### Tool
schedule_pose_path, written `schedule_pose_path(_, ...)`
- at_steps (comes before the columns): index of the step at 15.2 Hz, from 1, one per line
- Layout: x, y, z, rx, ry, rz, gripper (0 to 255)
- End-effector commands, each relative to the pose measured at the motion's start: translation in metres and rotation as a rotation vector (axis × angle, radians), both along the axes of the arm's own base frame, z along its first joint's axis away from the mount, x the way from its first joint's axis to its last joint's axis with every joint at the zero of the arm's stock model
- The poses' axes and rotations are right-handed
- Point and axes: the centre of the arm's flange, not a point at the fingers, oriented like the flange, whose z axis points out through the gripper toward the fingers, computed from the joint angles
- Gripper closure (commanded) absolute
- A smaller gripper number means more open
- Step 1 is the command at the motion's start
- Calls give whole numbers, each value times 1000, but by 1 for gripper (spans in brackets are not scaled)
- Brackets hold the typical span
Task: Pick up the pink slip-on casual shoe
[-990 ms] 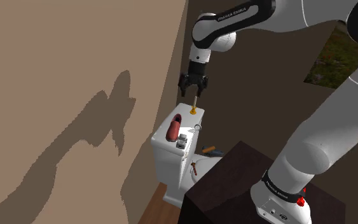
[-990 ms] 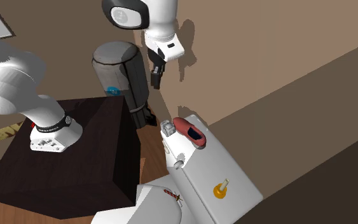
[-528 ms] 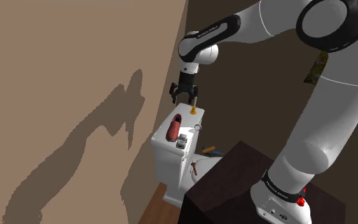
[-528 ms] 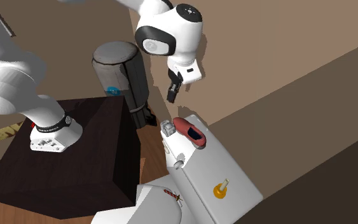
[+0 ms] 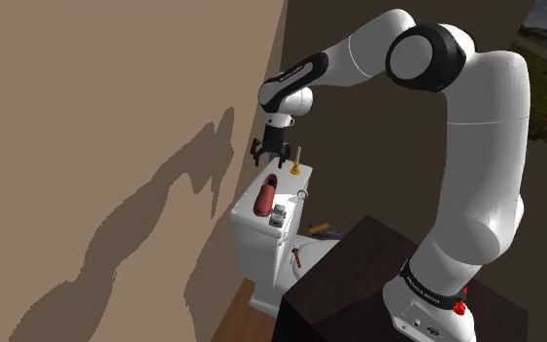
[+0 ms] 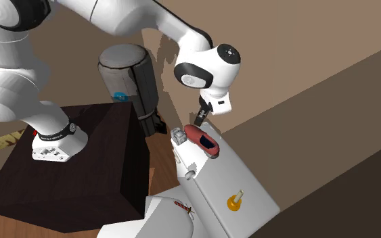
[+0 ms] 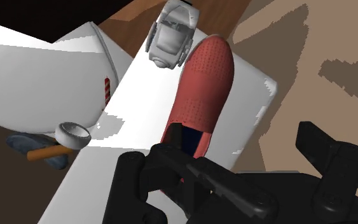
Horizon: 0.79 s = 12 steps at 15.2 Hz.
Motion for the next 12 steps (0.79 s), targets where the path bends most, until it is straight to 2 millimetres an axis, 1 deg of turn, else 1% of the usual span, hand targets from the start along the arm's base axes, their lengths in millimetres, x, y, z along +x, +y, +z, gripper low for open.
schedule_pose_path(1,11,-7,-23,2,14,-40,0)
schedule_pose_path(5,37,-25,-67,7,40,-119,0)
schedule_pose_path(6,40,-27,-72,7,43,-128,0)
schedule_pose_path(12,40,-27,-104,7,43,-128,0)
